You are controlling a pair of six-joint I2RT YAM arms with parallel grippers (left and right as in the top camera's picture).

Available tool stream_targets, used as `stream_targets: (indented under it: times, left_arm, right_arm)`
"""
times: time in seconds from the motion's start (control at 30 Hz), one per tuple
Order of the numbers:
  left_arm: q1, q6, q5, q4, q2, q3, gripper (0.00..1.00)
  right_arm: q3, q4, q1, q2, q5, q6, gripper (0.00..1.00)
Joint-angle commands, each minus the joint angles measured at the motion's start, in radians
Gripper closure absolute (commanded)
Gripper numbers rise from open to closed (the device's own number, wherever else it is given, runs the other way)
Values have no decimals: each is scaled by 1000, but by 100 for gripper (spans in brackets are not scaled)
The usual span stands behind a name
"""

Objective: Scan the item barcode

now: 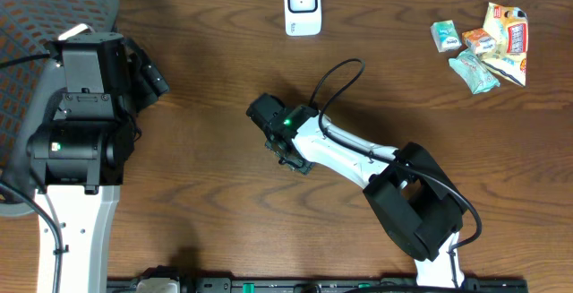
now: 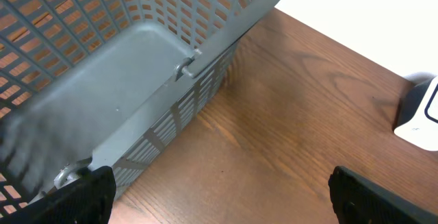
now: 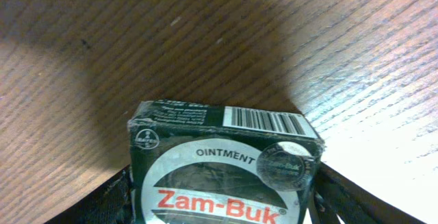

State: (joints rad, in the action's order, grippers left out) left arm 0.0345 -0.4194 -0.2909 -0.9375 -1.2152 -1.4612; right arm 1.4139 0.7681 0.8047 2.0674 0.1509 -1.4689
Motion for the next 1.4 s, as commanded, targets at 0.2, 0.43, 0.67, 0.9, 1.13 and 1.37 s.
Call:
stream_targets:
  times: [0.2,0.43,0.67,0.9,1.13,1.37]
  left_arm:
    - [-3,-5,-10,-2,7,-13,2]
    - [-3,-5,-10,-2,7,-13,2]
    - [-3,-5,-10,-2,7,-13,2]
    - [-3,-5,-10,-2,7,-13,2]
    - [-3,-5,-10,-2,7,-13,2]
    - [-3,-5,-10,-2,7,-13,2]
  right_arm:
    - [-22,19,4,29,-54,164,39]
    - [-22,35,-6,-63,-85,417,39]
    - [-22,-42,-31,-185,-291,790,35]
    - [-22,-14,-77,-192,-426,919,39]
    - [-23,98,-48,-171,-142,741,27]
    - [-24,74,22,-98,-3,680,1]
